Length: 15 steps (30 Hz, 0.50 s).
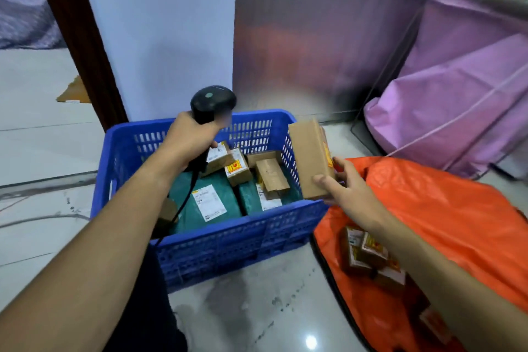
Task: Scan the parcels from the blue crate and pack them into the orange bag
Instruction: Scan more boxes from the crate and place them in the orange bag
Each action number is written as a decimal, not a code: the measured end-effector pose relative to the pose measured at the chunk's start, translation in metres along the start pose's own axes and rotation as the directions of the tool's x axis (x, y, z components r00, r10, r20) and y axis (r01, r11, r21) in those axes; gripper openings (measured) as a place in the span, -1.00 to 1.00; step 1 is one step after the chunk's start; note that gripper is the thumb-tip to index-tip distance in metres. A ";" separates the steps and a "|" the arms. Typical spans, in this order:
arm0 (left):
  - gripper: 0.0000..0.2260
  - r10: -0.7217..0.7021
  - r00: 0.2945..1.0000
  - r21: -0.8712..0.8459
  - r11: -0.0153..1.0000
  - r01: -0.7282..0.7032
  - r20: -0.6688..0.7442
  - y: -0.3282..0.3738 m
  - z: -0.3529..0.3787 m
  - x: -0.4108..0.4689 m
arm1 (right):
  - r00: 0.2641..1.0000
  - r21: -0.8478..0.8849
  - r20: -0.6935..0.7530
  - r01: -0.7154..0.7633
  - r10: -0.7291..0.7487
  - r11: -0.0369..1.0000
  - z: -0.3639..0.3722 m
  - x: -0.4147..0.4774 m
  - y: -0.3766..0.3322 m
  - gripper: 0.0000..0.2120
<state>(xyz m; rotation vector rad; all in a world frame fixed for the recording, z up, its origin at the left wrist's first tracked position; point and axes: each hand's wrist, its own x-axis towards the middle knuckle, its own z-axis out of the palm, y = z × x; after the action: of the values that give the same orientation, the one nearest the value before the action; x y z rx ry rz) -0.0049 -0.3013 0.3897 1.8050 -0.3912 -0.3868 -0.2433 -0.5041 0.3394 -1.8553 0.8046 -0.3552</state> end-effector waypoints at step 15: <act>-0.83 -0.258 0.913 -0.458 0.801 0.386 0.317 -0.024 0.080 -0.139 | 0.985 0.683 0.123 -0.174 0.122 0.709 -0.023 -0.088 0.029 -0.55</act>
<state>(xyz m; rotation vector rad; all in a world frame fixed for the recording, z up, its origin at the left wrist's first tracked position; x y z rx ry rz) -0.1633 -0.3000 0.3545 1.2914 -0.1161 -0.8751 -0.3314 -0.4675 0.3332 -1.0750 0.6428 -0.4171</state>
